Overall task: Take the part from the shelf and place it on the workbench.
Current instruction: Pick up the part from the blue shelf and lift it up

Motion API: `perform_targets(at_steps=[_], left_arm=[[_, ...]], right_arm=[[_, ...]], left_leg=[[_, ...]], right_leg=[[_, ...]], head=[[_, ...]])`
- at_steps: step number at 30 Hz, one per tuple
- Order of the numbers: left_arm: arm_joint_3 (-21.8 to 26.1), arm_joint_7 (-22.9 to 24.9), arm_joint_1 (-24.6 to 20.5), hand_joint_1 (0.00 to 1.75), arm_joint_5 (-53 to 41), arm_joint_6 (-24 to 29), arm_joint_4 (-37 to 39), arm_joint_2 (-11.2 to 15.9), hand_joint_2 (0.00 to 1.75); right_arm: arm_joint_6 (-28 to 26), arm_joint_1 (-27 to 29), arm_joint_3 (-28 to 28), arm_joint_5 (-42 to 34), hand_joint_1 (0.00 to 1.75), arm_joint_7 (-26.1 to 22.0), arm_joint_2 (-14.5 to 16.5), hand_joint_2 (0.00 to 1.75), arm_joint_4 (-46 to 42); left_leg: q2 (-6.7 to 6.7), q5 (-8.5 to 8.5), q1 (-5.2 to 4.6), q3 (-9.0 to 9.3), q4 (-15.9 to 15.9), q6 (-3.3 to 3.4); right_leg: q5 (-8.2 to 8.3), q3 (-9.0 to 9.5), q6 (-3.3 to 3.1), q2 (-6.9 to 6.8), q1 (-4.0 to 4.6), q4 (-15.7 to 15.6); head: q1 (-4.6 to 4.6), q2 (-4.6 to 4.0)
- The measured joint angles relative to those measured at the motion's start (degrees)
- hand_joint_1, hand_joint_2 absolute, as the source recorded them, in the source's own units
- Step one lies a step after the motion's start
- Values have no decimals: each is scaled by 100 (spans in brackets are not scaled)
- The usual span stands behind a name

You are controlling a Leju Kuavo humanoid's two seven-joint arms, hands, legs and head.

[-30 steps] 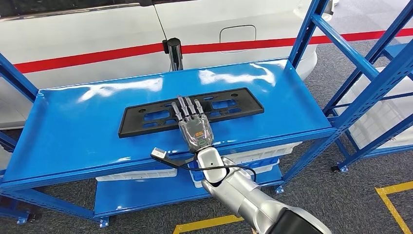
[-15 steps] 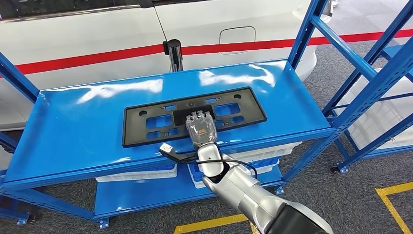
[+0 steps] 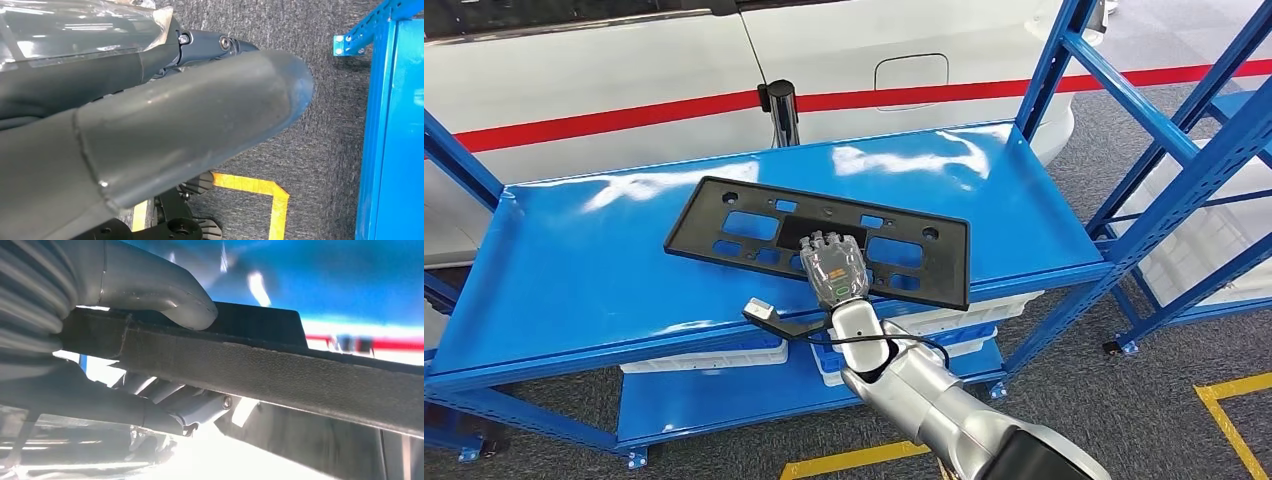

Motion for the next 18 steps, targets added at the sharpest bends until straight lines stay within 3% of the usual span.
perform_targets(at_steps=[4,9,12,15,18], left_arm=[[0,2,-2,0,-88,27,0,-8,0],[0,-5,-1,0,-119,78,1,-14,0],[2,-39,0,0,-120,109,1,-15,0],[20,-81,6,0,-117,121,2,-19,0],[47,-122,11,0,-106,139,2,-29,0]], right_arm=[[-819,37,4,0,175,36,-170,175,-500],[-1206,-15,136,0,175,447,-535,175,-1157],[-1341,-49,165,-1,175,334,-698,175,-1569],[-1384,50,8,-139,175,-403,-718,175,-2082],[-1400,284,-376,-1083,175,-1864,-535,175,-2580]], left_leg=[[0,-1,0,-3,0,0],[1,-1,-3,-13,0,0],[2,-1,-3,-13,1,1],[1,-1,-1,-13,1,1],[1,-2,4,-17,0,0]], right_leg=[[0,-4,0,2,0,0],[0,-5,0,3,-4,0],[0,-5,0,6,-5,0],[0,-8,0,6,-4,0],[0,-12,0,6,1,0]], head=[[0,0],[1,0],[1,0],[0,0],[0,0]])
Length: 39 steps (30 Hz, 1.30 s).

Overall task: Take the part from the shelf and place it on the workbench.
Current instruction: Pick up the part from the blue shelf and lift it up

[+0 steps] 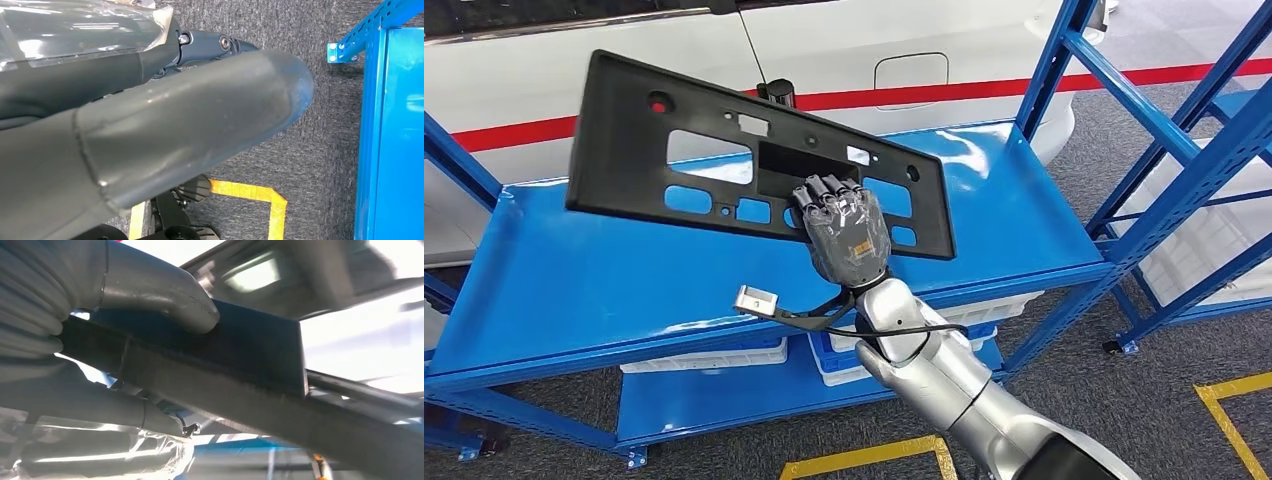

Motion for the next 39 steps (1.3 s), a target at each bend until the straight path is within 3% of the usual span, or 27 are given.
perform_targets(at_steps=[2,5,9,11,15,24,39], left_arm=[[15,-16,3,0,4,11,0,-10,0],[53,-39,9,0,21,12,0,-27,0],[107,-90,17,0,39,-38,0,-26,0],[135,-135,34,0,47,-46,0,-24,0],[215,-232,72,0,97,-36,0,-21,175],[349,-338,80,0,147,-149,0,-21,175],[432,-13,75,0,211,-62,-1,-21,175]], right_arm=[[2,140,-294,-593,175,-752,165,175,-228],[137,236,-561,-1793,175,-1493,327,175,-410],[1411,425,-700,-5113,175,-2761,393,175,-799],[2053,578,-739,-6272,175,-3221,377,175,-1095],[2594,780,-788,-7261,175,-3594,286,175,-1690],[2804,915,-817,-7557,175,-3616,155,175,-2364],[2909,1007,-806,-7581,175,-3596,100,175,-2467]], left_leg=[[0,0,1,-4,-1,0],[0,0,1,-6,-2,-1],[1,0,-3,-3,-1,-1],[0,0,-3,-2,0,-1],[0,-3,-3,-3,0,-4],[0,-7,-3,-7,0,-5],[0,-6,-2,-6,-1,-6]], right_leg=[[0,-2,-1,-1,2,0],[-1,-2,-2,-1,3,0],[-1,-2,-2,0,0,0],[-1,-3,-2,-1,0,0],[-1,-5,-1,0,0,0],[-2,-5,-1,0,-2,-1],[-2,-5,-1,1,0,-1]], head=[[0,0],[1,0],[1,0],[1,0],[-1,-1],[1,0],[1,0]])
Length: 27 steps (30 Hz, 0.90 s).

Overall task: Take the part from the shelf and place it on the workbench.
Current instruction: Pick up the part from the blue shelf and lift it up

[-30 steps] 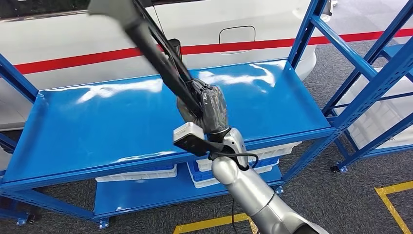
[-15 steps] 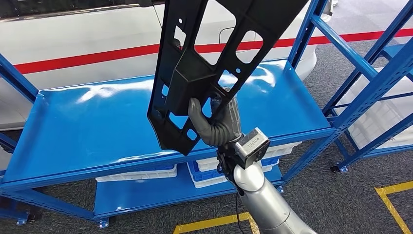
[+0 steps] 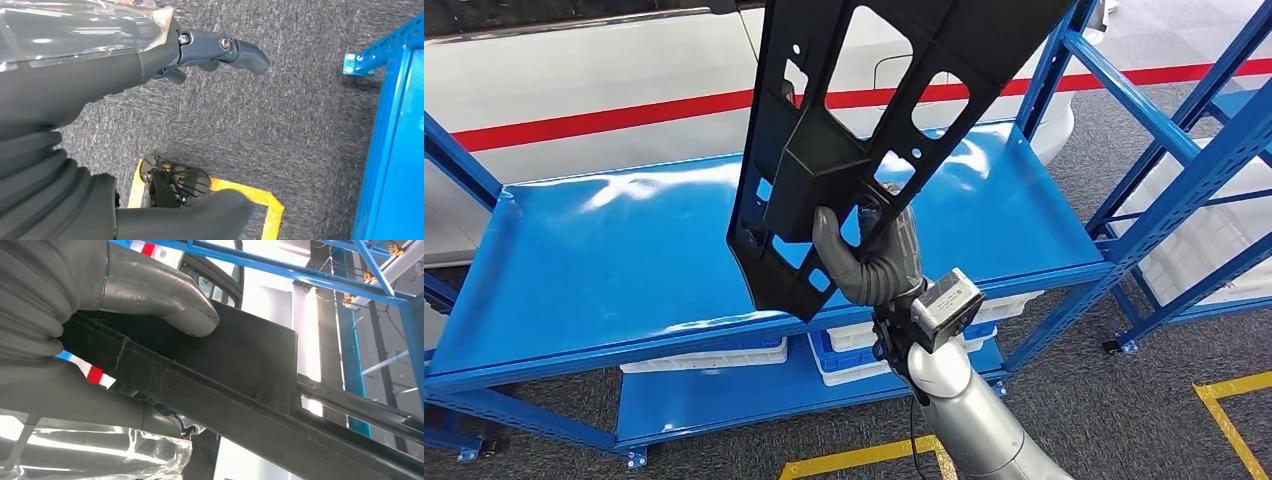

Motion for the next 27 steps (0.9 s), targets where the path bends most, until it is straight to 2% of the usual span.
perform_targets(at_steps=[20,23,27], left_arm=[[78,5,0,0,-63,-146,-1,24,175],[86,24,1,0,-16,-444,-1,48,175],[151,72,-1,0,128,-1271,-2,95,175]], right_arm=[[431,71,168,-263,175,-107,-160,175,164],[454,71,204,-262,175,-116,-161,175,193],[511,53,240,-252,175,-123,-159,175,216]], left_leg=[[-1,-9,-8,-5,14,15],[-1,-18,-17,-10,28,32],[0,4,-26,-12,14,95]], right_leg=[[2,1,3,0,-21,-7],[4,2,6,0,-33,-7],[31,15,49,0,-38,-43]], head=[[-1,0],[-1,0],[-2,0]])
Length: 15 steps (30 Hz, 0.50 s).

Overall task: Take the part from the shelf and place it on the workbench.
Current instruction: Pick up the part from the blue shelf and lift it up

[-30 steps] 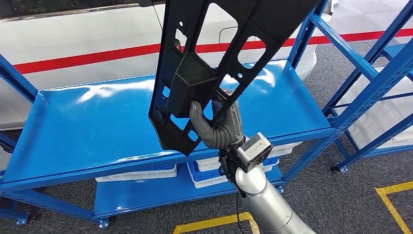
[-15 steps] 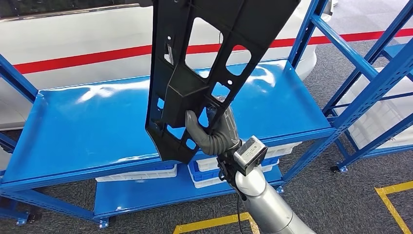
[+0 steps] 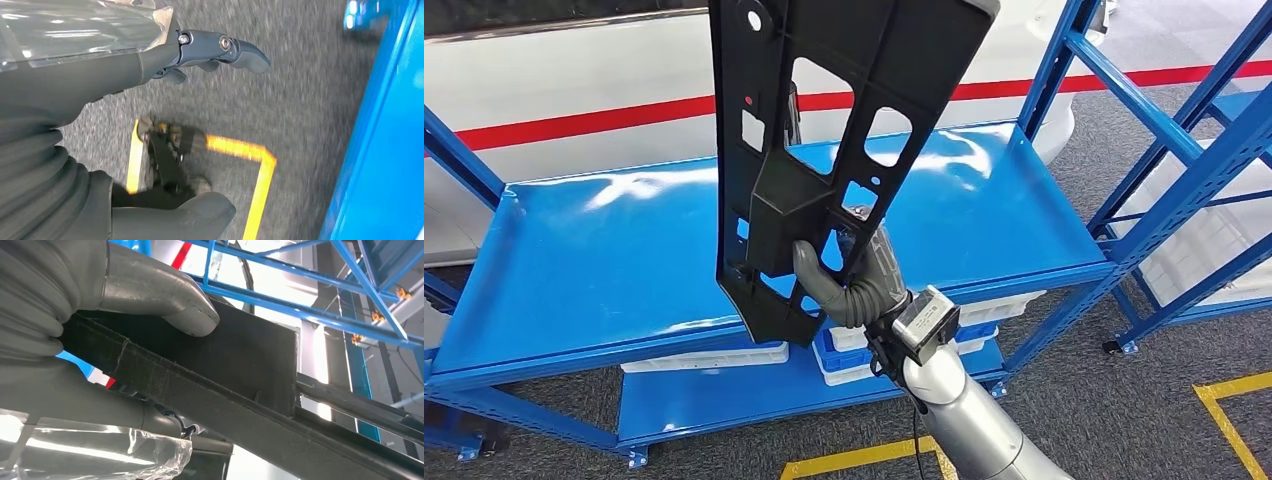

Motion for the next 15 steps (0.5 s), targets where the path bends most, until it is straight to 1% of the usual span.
perform_targets(at_steps=[1,2,3,5,6,7,8,9,10,11,12,13,14,15], left_arm=[[3,4,-2,0,-3,-77,0,3,175],[3,9,-4,0,-7,-115,0,3,175],[4,11,-6,0,-9,-134,0,3,175],[7,16,-5,0,-11,-150,0,5,175],[9,17,-2,0,-12,-152,0,8,175],[10,18,0,0,-12,-153,0,9,175],[11,19,1,0,-12,-153,0,9,175],[12,20,3,0,-12,-153,0,8,175],[12,21,3,0,-12,-153,0,8,175],[13,23,0,0,-12,-153,0,15,175],[14,25,-1,0,-12,-153,0,24,175],[14,27,-4,0,-13,-153,0,33,175],[15,30,-4,0,-13,-153,0,43,175],[14,32,-2,0,-19,-153,0,45,175]], right_arm=[[5,-9,4,4,175,-1,-2,175,2],[8,-24,10,7,175,-2,-4,175,5],[9,-36,14,9,175,-4,-10,175,9],[9,-48,21,11,175,-9,-29,175,27],[9,-46,23,11,175,-11,-42,175,41],[9,-43,24,11,175,-11,-53,175,55],[9,-42,26,11,175,-11,-62,175,66],[9,-43,28,11,175,-11,-68,175,73],[9,-45,30,11,175,-11,-71,175,76],[9,-48,32,11,175,-12,-72,175,79],[9,-51,34,11,175,-14,-73,175,82],[9,-51,37,11,175,-16,-74,175,85],[9,-50,39,11,175,-18,-73,175,88],[9,-49,40,13,175,-20,-73,175,89]], left_leg=[[8,38,16,29,-54,29],[17,79,36,61,-116,64],[27,116,58,92,-173,91],[39,138,78,111,-208,114],[39,133,80,113,-207,108],[36,123,87,119,-205,95],[30,107,98,132,-199,71],[21,80,117,153,-187,36],[13,39,136,172,-161,-13],[6,-7,139,175,-127,-69],[0,-48,137,169,-92,-119],[-2,-76,132,157,-67,-158],[-5,-93,129,148,-58,-169],[-5,-99,136,151,-59,-153]], right_leg=[[-9,-15,15,-6,7,12],[-61,-70,16,-10,17,110],[-157,-180,7,-16,24,324],[-429,-549,-15,-22,7,1051],[-520,-722,-2,-23,-7,1378],[-538,-820,30,-25,-26,1541],[-467,-805,83,-28,-46,1480],[-316,-674,149,-37,-71,1191],[-160,-481,214,-53,-96,780],[-47,-291,247,-54,-96,432],[13,-164,232,-46,-97,192],[12,-112,191,-31,-89,96],[3,-106,139,-8,-82,101],[4,-119,101,2,-91,102]], head=[[2,0],[6,0],[11,0],[18,0],[19,0],[19,0],[19,0],[20,0],[21,0],[24,0],[25,0],[19,0],[14,0],[6,0]])
